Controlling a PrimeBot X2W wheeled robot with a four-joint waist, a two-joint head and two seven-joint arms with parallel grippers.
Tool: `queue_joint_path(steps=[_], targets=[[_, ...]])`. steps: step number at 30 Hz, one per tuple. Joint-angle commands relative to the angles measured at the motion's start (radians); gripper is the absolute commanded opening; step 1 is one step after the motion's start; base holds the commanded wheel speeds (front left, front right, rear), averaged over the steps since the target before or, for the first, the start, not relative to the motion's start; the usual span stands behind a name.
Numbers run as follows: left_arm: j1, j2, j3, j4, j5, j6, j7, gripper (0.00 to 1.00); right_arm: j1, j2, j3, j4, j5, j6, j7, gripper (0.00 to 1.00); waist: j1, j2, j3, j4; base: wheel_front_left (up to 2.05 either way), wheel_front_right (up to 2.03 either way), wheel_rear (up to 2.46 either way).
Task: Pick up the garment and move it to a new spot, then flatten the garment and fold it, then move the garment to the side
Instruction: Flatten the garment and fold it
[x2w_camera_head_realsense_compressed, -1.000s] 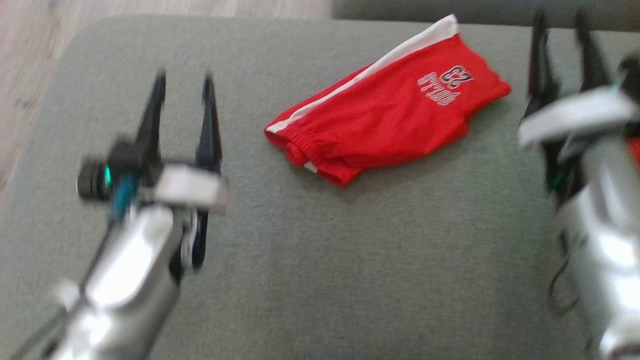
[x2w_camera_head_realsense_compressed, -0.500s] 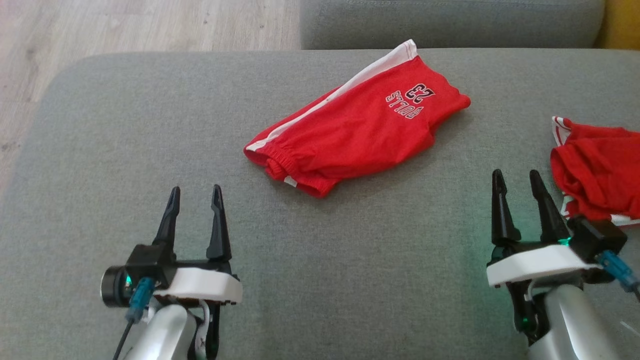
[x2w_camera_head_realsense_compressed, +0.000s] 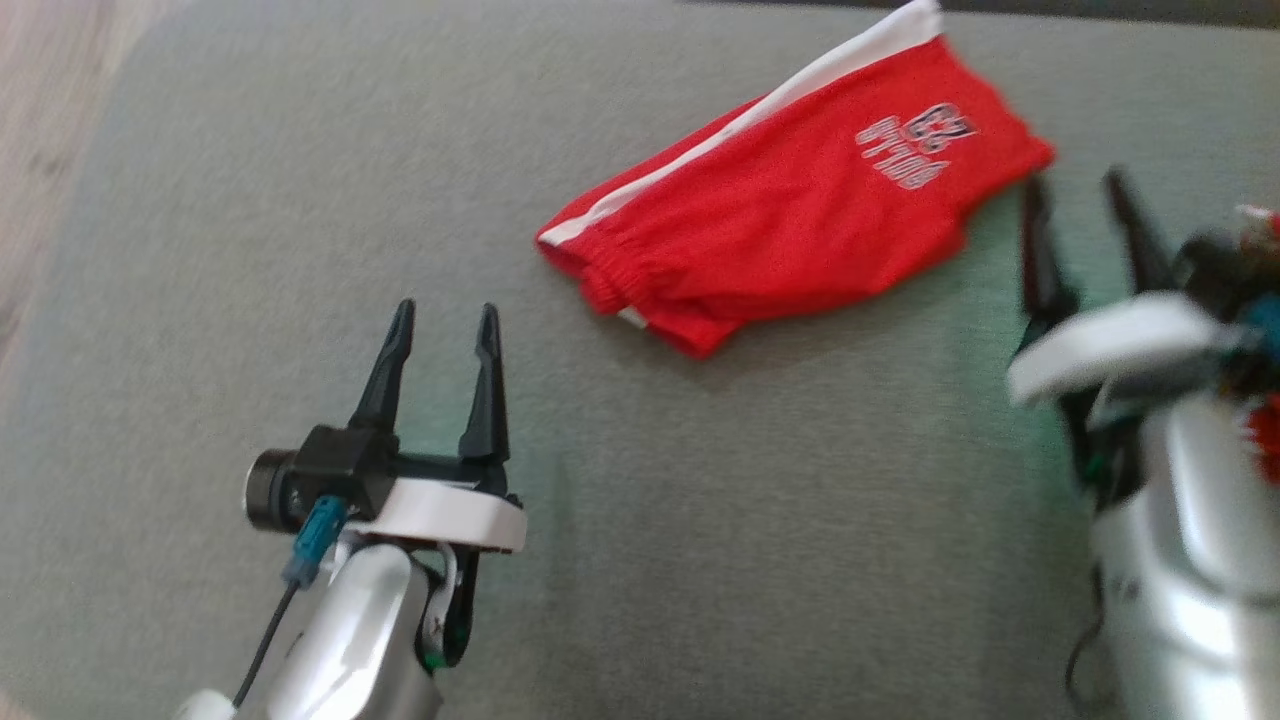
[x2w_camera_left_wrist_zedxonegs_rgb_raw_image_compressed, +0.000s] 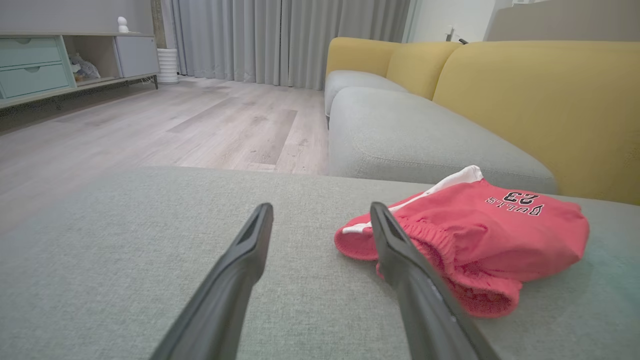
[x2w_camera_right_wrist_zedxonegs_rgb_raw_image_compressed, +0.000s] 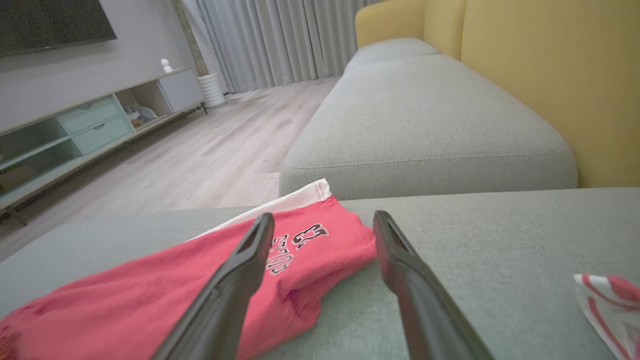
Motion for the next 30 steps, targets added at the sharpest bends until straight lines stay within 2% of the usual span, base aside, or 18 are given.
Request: queue_joint_path(steps=[1,2,6,13,15,22,23,24,25,30], targets=[[-0.039,-0.001,0.040,-0.017,0.013,-0.010,-0.008,1.00,-0.081,-0.005,-0.009,-0.002,-0.009,-0.001,0.031,1.00,-0.0002,0.0000,0.063,0.063,0.00,0.00,0.00],[-0.039,-0.001,0.040,-0.017,0.013,-0.010,-0.008,1.00,-0.081,-0.005,-0.009,-0.002,-0.009,-0.001,0.031,1.00,-0.0002,0.0000,0.063,0.063,0.00,0.00,0.00],[-0.058,-0.015,0.041,-0.003,0.021,-0.028,-0.008,1.00,-0.208,-0.019,-0.097,0.124,0.018,-0.001,0.131,1.00,-0.0002,0.0000,0.101,0.112,0.00,0.00,0.00],[-0.078,-0.021,0.024,0.007,0.018,-0.042,-0.008,1.00,-0.336,-0.083,-0.209,0.327,-0.127,-0.001,0.158,1.00,-0.0002,0.0000,0.129,0.159,0.00,0.00,0.00],[-0.083,-0.022,0.016,0.006,0.008,-0.038,-0.008,1.00,-0.358,-0.082,-0.219,0.373,-0.168,-0.001,0.155,1.00,-0.0002,0.0000,0.132,0.165,0.00,0.00,0.00],[-0.102,-0.022,-0.012,0.002,-0.008,-0.022,-0.008,1.00,-0.412,-0.097,-0.222,0.539,-0.200,-0.001,0.179,1.00,-0.0002,0.0000,0.137,0.176,0.00,0.00,0.00],[-0.105,-0.022,-0.011,0.003,-0.007,-0.021,-0.008,1.00,-0.417,-0.096,-0.214,0.557,-0.196,-0.001,0.183,0.91,-0.0002,0.0000,0.137,0.175,0.00,0.00,0.00],[-0.107,-0.022,-0.009,0.004,-0.006,-0.020,-0.008,1.00,-0.422,-0.096,-0.206,0.572,-0.191,-0.001,0.182,0.16,-0.0002,0.0000,0.137,0.173,0.00,0.00,0.00],[-0.108,-0.022,-0.006,0.004,-0.005,-0.020,-0.008,1.00,-0.428,-0.094,-0.195,0.582,-0.183,-0.001,0.175,0.00,-0.0002,0.0000,0.136,0.170,0.00,0.00,0.00],[-0.101,-0.022,0.008,0.012,0.001,-0.019,-0.008,1.00,-0.424,-0.084,-0.145,0.597,-0.122,-0.001,0.091,0.00,-0.0002,0.0000,0.108,0.141,0.00,0.00,0.00]])
